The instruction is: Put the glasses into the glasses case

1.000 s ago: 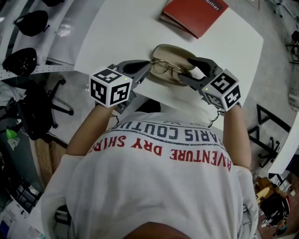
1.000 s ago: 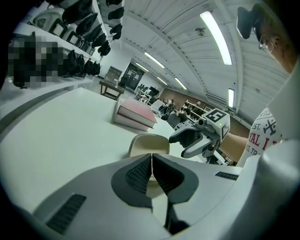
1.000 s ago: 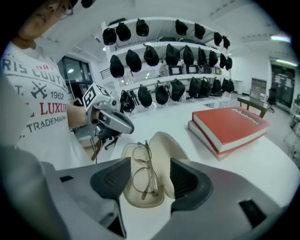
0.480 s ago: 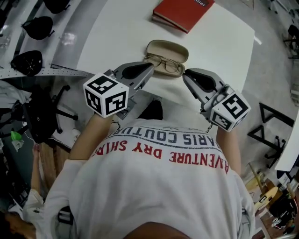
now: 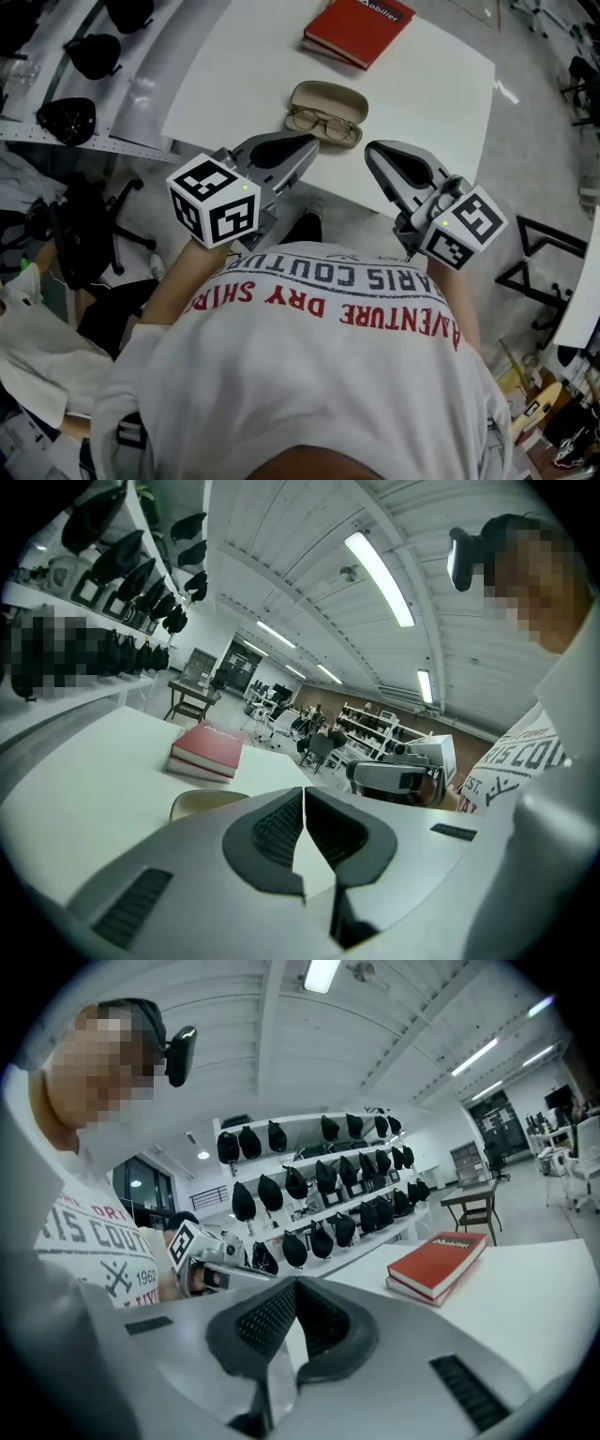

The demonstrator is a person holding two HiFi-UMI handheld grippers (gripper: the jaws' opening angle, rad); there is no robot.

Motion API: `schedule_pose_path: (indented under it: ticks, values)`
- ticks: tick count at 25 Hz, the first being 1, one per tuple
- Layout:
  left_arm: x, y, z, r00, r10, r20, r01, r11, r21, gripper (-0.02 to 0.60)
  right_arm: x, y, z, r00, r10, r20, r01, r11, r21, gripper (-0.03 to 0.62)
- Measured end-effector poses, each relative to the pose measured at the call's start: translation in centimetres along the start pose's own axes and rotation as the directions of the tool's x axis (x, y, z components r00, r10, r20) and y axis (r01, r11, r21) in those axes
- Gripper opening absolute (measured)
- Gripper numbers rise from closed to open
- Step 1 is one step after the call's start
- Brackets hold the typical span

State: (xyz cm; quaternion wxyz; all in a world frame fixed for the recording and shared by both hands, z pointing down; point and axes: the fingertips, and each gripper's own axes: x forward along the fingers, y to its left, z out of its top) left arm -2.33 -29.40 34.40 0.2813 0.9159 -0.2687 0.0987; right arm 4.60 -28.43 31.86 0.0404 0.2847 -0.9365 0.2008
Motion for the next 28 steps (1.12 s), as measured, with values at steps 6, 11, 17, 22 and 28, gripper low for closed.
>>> schedule_pose_path:
  ticks: [6,11,17,22,28]
  values:
    - [-1.1,-1.5,1.3,0.999,0.0,0.032,-0.001,1.0,0.027,0.029,-0.5,0.6,0.8,0.999,-0.026,0.021,0.027,0.999,-0.04,0.023]
    - [-1.1,-2.6,1.4,0.999,0.001,0.041,-0.002,0.999,0.039,0.029,-1.3,0.9,0.6,0.999,-0.033,0.016,0.034,0.997,-0.075,0.023]
    - [-1.4,-2.2,2.1,0.999,0.007,0.049,-0.009,0.999,0.038,0.029,-1.0,0.7,1.4,0.999,-0.044,0.009,0.044,0.994,-0.101,0.023]
    - [-1.3,-2.1,2.1,0.999,0.019,0.047,-0.022,0.999,0.043,0.029,-1.2,0.5,1.4,0.999,-0.043,0.008,0.044,0.994,-0.102,0.023]
    - [-0.8,-1.6,2.1,0.999,0.031,0.036,-0.032,0.998,0.048,0.029,-0.7,0.0,1.1,0.999,-0.046,-0.007,0.045,0.993,-0.112,0.023]
